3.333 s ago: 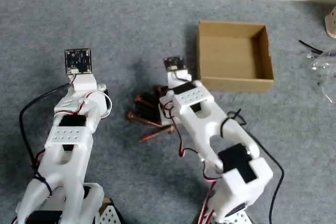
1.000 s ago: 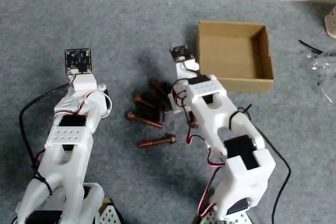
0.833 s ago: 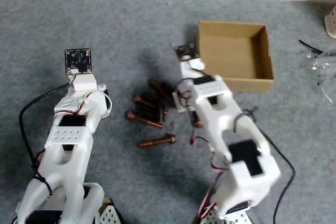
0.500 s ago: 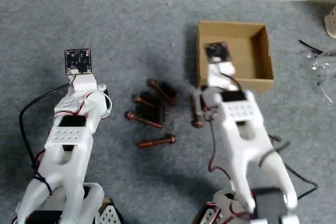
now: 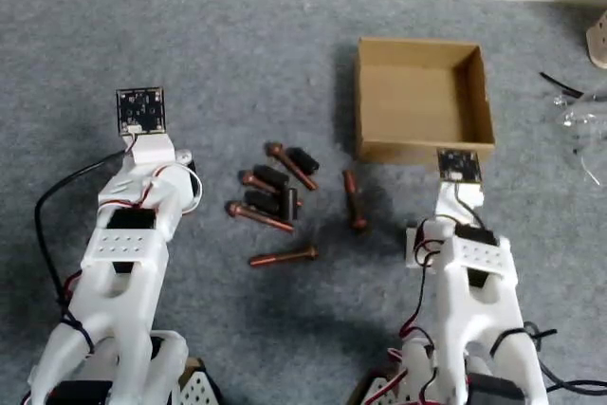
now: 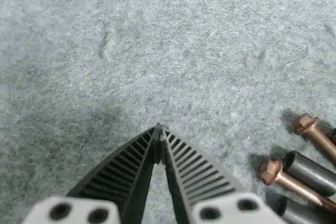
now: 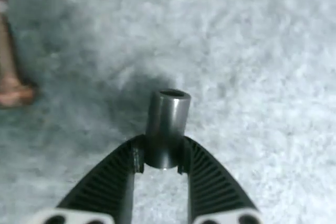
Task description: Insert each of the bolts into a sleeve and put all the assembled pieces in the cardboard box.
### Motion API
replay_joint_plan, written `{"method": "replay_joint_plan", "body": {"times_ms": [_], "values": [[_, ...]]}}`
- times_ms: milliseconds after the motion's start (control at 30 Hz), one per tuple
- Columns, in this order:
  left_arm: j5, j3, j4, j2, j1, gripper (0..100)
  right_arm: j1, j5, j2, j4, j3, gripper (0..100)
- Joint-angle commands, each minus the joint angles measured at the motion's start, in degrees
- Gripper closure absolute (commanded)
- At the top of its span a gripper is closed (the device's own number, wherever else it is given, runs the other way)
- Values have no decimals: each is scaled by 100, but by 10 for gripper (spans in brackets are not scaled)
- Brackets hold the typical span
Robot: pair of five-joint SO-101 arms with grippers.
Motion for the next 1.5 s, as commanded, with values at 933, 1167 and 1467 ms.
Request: {"method": "replay_joint_plan", "body": {"times_ms": [933, 1167, 1467], "values": [[-26, -31, -105, -4, -48, 979, 40, -290, 2527, 207, -1868, 816], [-26, -31, -97, -4, -48, 979, 48, -308, 2536, 207, -1851, 995], [-26, -31, -97, -4, -48, 979, 145, -316, 1358, 215, -1745, 995]]}}
